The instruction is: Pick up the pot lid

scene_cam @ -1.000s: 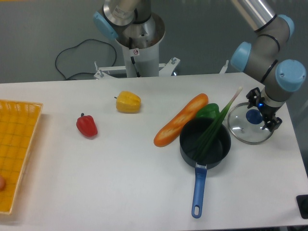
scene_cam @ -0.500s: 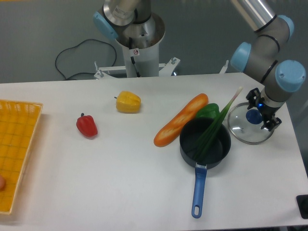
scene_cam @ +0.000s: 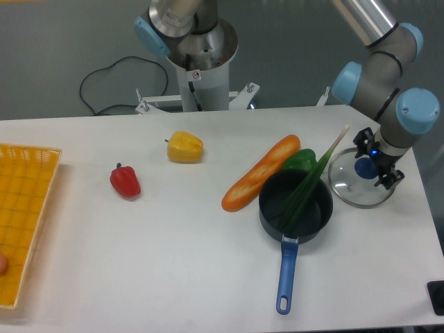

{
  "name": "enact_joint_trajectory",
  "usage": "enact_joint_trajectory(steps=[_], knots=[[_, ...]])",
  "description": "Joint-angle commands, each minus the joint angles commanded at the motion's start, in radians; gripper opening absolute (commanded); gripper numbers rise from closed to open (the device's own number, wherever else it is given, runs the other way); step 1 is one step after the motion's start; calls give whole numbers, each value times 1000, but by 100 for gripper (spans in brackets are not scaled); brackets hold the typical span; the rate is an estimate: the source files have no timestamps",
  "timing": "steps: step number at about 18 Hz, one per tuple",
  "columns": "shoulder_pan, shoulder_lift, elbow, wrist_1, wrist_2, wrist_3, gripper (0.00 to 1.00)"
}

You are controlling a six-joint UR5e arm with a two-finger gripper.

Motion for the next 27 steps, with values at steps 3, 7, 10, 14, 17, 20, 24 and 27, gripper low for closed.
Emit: enact_joint_trajectory(steps=[3, 7, 10, 14, 17, 20, 24, 27], knots=[[2, 5, -3, -8, 9, 0, 90], [2, 8, -8, -24, 11, 2, 90], [2, 8, -11, -29, 11, 0, 90], [0, 9, -11, -31, 9, -11, 76], [0, 8, -6, -31, 9, -21, 69], [0, 5, 2, -31, 11, -26, 59], [-2, 0, 14, -31, 15, -26, 55], [-3, -17, 66, -70, 18, -25, 52]])
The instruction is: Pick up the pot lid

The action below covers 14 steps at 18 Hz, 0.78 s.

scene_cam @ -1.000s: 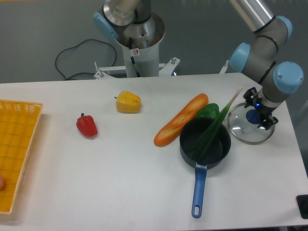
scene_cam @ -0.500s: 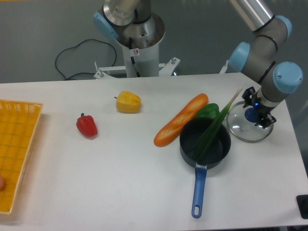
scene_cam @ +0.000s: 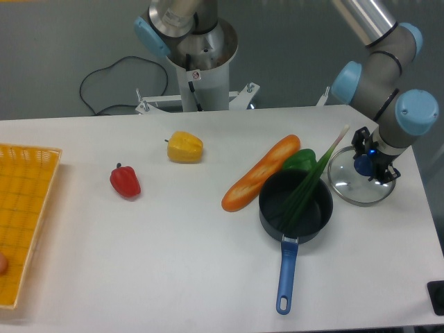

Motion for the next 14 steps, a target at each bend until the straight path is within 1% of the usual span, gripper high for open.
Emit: enact_joint_trajectory(steps=[1, 3, 6, 10, 14], knots=[[0, 0, 9, -9, 0, 2, 52], [0, 0, 15, -9, -3, 2, 52], [0, -2, 41, -14, -9, 0, 52], [0, -11, 95, -55, -11, 0, 52], [3, -14, 126, -55, -23, 5, 52]])
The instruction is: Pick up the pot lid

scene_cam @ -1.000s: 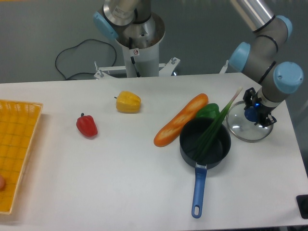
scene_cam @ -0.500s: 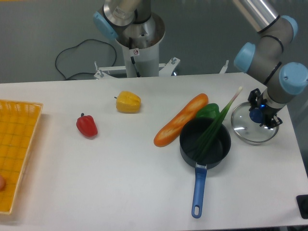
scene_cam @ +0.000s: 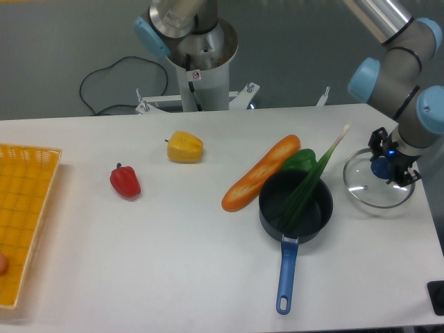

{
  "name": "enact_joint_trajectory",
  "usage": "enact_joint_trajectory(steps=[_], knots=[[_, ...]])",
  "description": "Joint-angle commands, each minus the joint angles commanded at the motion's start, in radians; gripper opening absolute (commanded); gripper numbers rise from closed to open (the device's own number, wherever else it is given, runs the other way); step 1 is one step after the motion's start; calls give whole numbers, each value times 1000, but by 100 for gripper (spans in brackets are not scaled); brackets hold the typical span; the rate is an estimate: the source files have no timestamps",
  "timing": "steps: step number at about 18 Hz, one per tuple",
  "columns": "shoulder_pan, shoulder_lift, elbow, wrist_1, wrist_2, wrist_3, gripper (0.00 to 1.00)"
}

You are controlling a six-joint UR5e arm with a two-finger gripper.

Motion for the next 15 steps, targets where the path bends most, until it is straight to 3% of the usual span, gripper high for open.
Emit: enact_joint_trajectory(steps=[15], knots=[[-9, 29, 5, -28, -28, -6, 52]])
